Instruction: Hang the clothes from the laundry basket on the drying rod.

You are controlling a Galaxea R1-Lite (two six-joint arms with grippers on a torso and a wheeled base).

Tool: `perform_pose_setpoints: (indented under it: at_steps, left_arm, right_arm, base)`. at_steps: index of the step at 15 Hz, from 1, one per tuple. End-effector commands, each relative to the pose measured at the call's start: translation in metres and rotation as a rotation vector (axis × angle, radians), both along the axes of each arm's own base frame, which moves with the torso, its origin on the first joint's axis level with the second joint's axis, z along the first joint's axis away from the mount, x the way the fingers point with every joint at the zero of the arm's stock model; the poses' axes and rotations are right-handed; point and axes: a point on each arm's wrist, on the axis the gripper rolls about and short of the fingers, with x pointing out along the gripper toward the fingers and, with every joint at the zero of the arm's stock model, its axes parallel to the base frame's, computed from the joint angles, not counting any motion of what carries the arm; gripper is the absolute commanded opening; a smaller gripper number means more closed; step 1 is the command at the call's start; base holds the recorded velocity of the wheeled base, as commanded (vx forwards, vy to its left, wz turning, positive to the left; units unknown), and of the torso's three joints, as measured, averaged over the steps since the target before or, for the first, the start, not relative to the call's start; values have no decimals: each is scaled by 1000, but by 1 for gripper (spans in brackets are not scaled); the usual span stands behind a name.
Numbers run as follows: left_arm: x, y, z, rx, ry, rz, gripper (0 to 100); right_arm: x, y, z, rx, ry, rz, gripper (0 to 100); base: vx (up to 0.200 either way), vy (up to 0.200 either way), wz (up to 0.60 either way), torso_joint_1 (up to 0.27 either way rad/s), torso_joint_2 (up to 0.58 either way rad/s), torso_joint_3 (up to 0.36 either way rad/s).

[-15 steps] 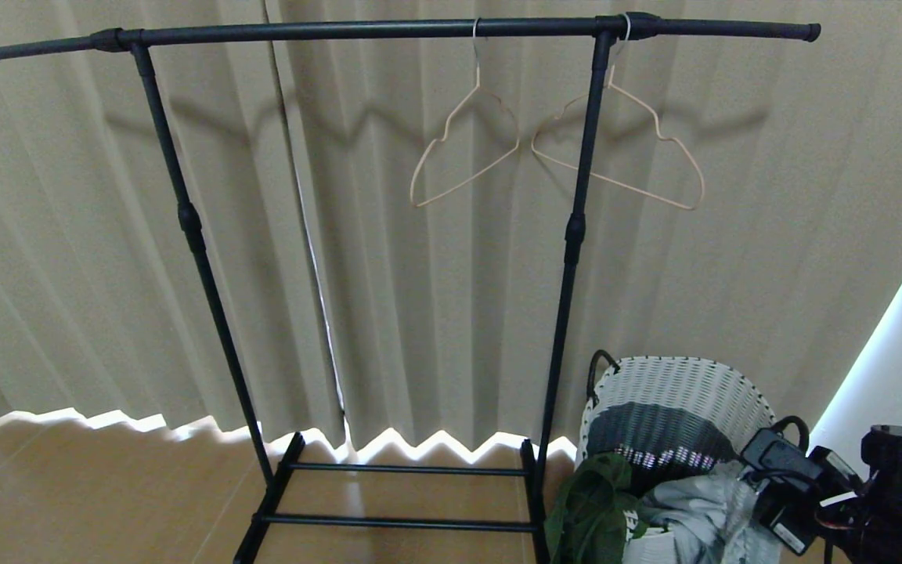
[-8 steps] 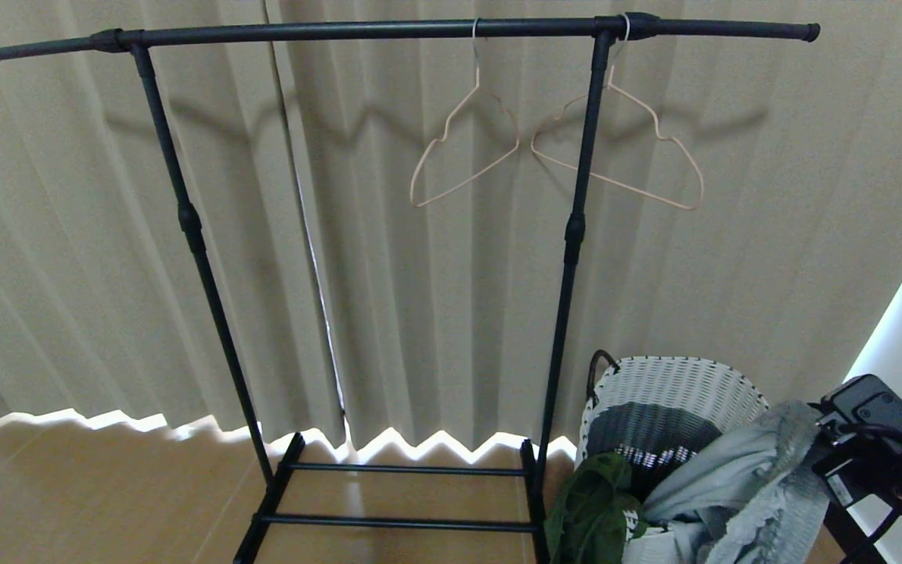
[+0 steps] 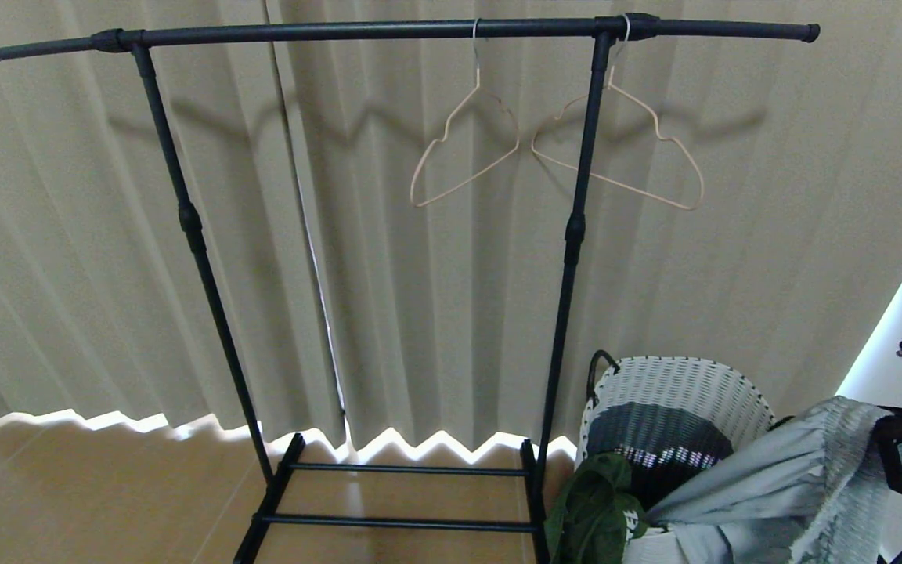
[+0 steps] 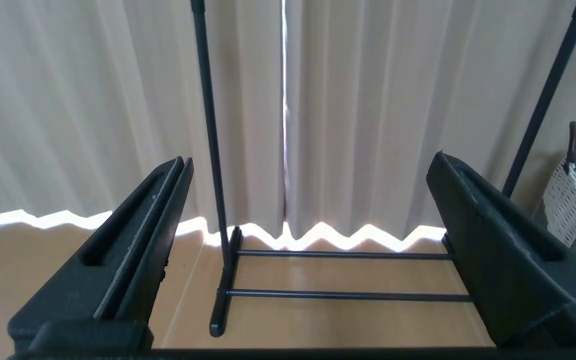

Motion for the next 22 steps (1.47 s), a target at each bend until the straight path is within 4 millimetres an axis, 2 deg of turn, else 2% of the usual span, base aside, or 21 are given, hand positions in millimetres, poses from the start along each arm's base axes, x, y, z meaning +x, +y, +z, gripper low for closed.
perform_pose_setpoints:
  at_steps: [1, 8, 10, 14, 20, 22]
  left_arm:
    - [0, 0, 0, 3, 1, 1, 100]
    - [0, 0, 0, 3, 2, 1, 100]
    - [0, 0, 0, 3, 1, 0, 100]
    - [0, 0, 0, 3, 1, 0, 100]
    - [0, 0, 0, -1, -1, 4, 100]
    - [0, 0, 0, 0, -1, 2, 100]
  right_arm:
    - [-16, 3, 22, 5, -117, -12, 0]
    - [-53, 8, 8, -10, -145, -18, 0]
    - [-60, 9, 6, -12, -157, -18, 0]
    - [-60, 10, 7, -11, -166, -14, 0]
    - [-60, 10, 6, -9, -161, -10, 0]
    - [-60, 10, 6, -9, -162, -10, 0]
  base:
    - [0, 0, 0, 0, 0, 0]
    - [0, 0, 0, 0, 0, 0]
    - [-200, 0, 0, 5, 2, 5]
    - [-200, 0, 0, 5, 4, 2]
    - [0, 0, 0, 0, 0, 0]
    - [0, 200, 0, 7, -2, -2]
